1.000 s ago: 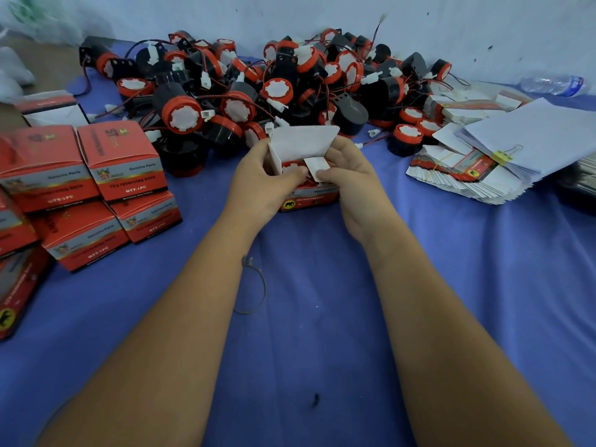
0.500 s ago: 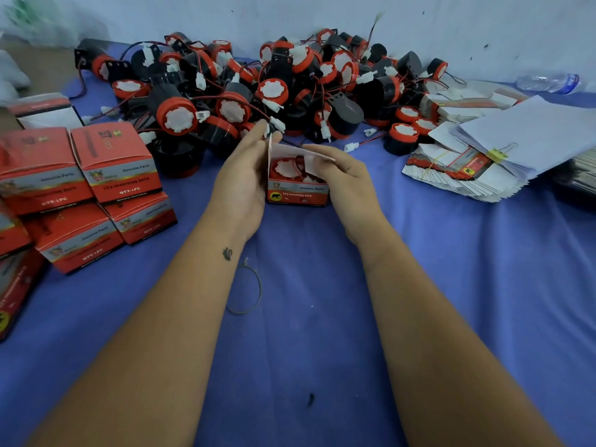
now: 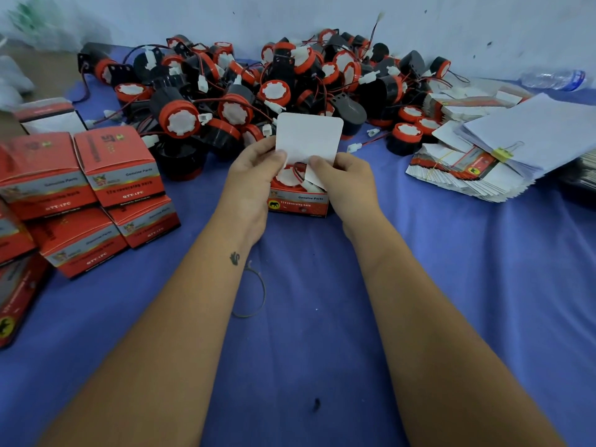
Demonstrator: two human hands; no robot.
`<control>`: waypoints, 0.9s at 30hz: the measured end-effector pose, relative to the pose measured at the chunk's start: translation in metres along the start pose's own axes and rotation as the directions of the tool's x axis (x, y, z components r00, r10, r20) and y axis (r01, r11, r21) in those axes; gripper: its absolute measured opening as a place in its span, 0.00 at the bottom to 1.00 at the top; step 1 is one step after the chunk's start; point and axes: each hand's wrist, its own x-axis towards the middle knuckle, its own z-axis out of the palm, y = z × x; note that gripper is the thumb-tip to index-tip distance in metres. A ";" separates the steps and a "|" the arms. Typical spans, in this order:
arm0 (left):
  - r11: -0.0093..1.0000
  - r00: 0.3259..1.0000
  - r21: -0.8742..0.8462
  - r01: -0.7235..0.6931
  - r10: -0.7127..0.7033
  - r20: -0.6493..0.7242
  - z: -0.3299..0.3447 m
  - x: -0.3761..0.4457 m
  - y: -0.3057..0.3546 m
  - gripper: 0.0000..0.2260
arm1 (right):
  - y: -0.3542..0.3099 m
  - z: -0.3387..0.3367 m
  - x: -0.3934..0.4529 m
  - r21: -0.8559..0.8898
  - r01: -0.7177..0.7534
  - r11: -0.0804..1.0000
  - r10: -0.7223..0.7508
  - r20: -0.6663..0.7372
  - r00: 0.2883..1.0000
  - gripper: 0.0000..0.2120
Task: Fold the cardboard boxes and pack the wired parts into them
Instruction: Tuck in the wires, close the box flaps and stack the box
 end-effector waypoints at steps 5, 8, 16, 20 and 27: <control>0.963 0.989 0.243 -0.116 0.089 0.122 0.000 -0.006 -0.003 0.17 | 0.003 -0.004 -0.003 0.057 0.039 0.998 -0.041 0.031 0.999 0.04; 0.951 0.985 0.273 -0.148 0.116 0.131 0.000 -0.008 0.000 0.18 | 0.005 -0.003 -0.002 -0.017 0.194 0.981 -0.195 -0.065 0.979 0.11; 0.843 0.963 0.467 -0.269 0.225 0.148 -0.003 -0.009 0.003 0.13 | 0.000 -0.019 -0.007 -0.130 0.309 0.942 -0.291 0.139 0.946 0.10; 0.893 0.977 0.399 -0.210 0.174 0.124 -0.002 -0.009 0.002 0.12 | -0.001 -0.015 -0.011 -0.006 0.121 0.993 -0.118 0.190 0.975 0.10; 0.879 0.976 0.428 -0.210 0.167 0.138 -0.002 -0.008 0.002 0.15 | -0.007 -0.013 -0.010 0.043 0.029 0.999 -0.040 0.266 0.963 0.15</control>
